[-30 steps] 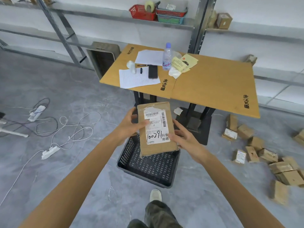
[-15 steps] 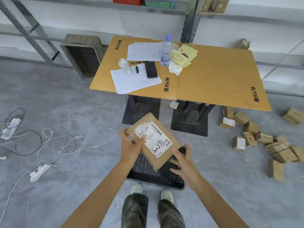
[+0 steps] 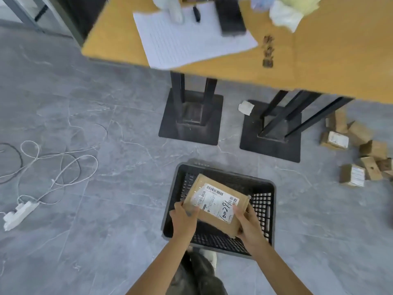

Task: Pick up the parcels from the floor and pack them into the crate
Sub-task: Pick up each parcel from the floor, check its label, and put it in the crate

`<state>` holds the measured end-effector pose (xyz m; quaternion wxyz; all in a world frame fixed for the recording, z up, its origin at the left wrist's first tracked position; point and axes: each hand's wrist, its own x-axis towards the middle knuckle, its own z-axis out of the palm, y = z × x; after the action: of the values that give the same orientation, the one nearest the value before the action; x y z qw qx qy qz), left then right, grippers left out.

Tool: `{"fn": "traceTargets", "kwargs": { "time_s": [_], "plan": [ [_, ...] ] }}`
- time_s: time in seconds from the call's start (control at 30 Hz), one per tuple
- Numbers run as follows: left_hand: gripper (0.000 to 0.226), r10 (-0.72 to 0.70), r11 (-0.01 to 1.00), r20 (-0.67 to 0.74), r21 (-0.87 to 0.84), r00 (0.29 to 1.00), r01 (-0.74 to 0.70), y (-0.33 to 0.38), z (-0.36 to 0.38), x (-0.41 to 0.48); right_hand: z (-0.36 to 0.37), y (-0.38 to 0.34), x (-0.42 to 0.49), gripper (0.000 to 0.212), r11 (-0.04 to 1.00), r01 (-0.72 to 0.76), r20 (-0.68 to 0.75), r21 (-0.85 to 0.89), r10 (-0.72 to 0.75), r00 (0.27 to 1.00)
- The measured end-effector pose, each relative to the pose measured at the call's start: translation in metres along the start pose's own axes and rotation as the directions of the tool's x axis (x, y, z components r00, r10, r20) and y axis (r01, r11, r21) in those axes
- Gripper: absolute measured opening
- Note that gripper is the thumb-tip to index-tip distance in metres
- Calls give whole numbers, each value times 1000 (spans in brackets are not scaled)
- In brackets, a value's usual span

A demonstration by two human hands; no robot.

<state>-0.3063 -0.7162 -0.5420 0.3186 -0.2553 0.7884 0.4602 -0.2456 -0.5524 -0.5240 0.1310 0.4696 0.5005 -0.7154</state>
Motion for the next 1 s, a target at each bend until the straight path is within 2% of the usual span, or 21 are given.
{"fn": "traceTargets", "kwargs": {
  "time_s": [0.1,0.2,0.27,0.33,0.43,0.53,0.63,0.73,0.8,0.9,1.0],
  "plan": [
    [49,-160,974,109,-143,981,175,-65,43,100,0,54,104,42,995,-27,-34,-93,24,999],
    [43,-332,880,152,-306,931,363,-114,85,191,10,102,210,43,983,-18,-74,-183,5,997],
    [35,-394,810,179,-397,902,432,-135,110,240,21,129,275,51,961,1,-101,-276,-30,994],
    [34,-390,795,210,-415,897,443,-150,129,280,37,153,330,49,940,21,-95,-340,-57,994],
    [38,-345,833,179,-393,921,389,-165,147,327,61,180,386,49,922,59,-73,-382,-94,993],
    [31,-418,784,178,-426,891,452,-164,148,345,64,195,406,54,910,49,-99,-411,-97,990],
    [31,-425,817,227,-320,876,479,-160,141,345,59,194,400,61,880,18,-97,-474,-73,993],
    [35,-396,894,214,-130,893,428,-149,129,327,54,177,378,69,843,-50,-152,-536,-38,988],
    [35,-335,936,170,-55,927,348,-127,116,299,50,155,349,65,808,-31,-171,-588,-87,981],
    [34,-96,995,99,-14,990,98,-86,96,237,51,116,294,57,765,68,-95,-640,-167,981],
    [27,164,986,43,-30,985,-163,-17,65,149,61,56,210,48,732,158,-15,-662,-224,975]
  ]
}}
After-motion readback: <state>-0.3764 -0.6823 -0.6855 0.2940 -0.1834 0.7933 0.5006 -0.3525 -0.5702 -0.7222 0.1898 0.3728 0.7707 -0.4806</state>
